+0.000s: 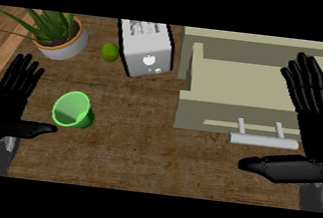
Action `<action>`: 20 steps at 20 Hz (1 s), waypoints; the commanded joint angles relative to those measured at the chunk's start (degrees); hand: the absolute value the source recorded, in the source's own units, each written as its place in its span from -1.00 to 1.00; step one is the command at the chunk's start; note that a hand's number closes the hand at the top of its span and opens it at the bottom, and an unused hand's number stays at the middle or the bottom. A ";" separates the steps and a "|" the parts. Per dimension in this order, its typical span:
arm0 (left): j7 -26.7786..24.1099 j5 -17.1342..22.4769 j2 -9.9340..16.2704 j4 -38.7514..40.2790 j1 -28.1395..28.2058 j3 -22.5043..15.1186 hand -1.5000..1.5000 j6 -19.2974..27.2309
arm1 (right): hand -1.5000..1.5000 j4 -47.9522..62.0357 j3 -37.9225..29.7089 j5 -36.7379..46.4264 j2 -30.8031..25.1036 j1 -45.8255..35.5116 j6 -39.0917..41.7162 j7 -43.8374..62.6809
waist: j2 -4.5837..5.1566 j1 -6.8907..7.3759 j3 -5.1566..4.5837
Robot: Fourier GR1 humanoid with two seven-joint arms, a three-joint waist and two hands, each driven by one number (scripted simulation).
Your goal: Pick up the cup, place it into the drawer and close the drawer
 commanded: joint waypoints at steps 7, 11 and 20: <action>-16.01 -6.95 1.22 25.21 -3.92 1.03 -1.00 -0.93 | -1.00 4.35 -1.87 0.62 -0.34 -4.77 -0.10 -0.32 | 0.06 -0.04 -0.03; -19.99 -8.31 2.71 31.62 -6.08 1.46 -1.00 -0.61 | -1.00 1.89 -3.45 -2.35 -1.33 -7.85 -0.11 5.38 | -0.02 0.00 -0.02; -40.94 -14.51 3.62 59.80 -14.17 1.99 -1.00 0.49 | -1.00 2.75 -5.24 -2.92 -2.11 -4.97 1.98 1.06 | 0.29 -0.82 -0.13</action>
